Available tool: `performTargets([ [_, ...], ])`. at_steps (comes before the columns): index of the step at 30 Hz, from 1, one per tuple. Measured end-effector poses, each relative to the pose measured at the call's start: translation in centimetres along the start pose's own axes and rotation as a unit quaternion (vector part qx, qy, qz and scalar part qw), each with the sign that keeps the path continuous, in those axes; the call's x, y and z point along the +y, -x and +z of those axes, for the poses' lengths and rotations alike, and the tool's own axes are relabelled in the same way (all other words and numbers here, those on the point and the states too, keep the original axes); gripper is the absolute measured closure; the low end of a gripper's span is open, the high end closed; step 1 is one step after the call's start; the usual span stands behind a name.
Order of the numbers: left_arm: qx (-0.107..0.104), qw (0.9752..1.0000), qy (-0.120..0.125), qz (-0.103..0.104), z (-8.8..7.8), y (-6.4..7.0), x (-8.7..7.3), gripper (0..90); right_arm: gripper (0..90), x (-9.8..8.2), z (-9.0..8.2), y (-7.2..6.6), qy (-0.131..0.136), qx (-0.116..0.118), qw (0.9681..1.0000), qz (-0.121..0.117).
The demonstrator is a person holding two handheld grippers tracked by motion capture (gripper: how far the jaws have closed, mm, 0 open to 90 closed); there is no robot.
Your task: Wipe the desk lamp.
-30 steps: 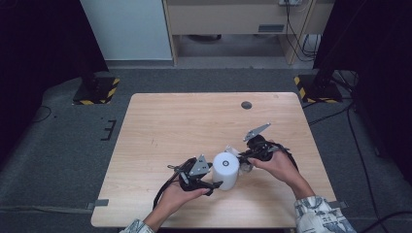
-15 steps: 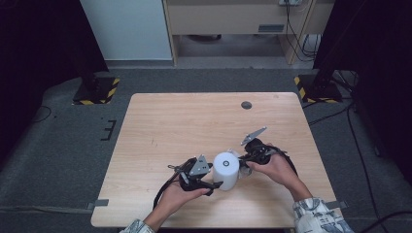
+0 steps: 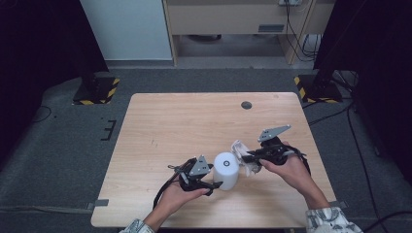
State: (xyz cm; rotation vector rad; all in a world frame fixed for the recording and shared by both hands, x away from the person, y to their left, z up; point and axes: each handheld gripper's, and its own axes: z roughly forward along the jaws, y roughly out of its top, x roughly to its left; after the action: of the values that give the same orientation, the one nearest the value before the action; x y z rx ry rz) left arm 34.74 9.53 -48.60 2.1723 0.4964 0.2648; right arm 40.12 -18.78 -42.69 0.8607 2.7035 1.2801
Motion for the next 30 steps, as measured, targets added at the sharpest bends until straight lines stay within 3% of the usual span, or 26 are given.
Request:
performTargets([
  [9, -0.001, 1.0, 0.002, -0.004, 0.0, 0.0, 0.0, 29.8, 78.0, -1.4, 1.3, -0.2, -0.014, 0.001, 0.9999, 0.005],
  [15, 0.001, 1.0, 0.0, -0.001, -0.1, 0.0, -0.1, 30.5, 78.0, -2.8, 4.0, -0.1, -0.065, -0.021, 0.9976, 0.013],
  [18, 0.001, 1.0, -0.003, -0.002, -0.1, -0.1, -0.1, 30.5, 78.0, -3.1, 4.6, -0.1, -0.073, -0.022, 0.997, 0.014],
  [23, 0.008, 1.0, -0.006, 0.001, 0.0, -0.1, -0.1, 30.9, 77.9, -2.9, 4.0, -0.2, -0.062, -0.021, 0.9978, 0.011],
  [30, 0.018, 0.9998, -0.004, -0.001, 0.0, -0.4, -0.1, 31.2, 77.9, -1.9, 2.1, -0.7, -0.018, -0.017, 0.9997, 0.002],
])
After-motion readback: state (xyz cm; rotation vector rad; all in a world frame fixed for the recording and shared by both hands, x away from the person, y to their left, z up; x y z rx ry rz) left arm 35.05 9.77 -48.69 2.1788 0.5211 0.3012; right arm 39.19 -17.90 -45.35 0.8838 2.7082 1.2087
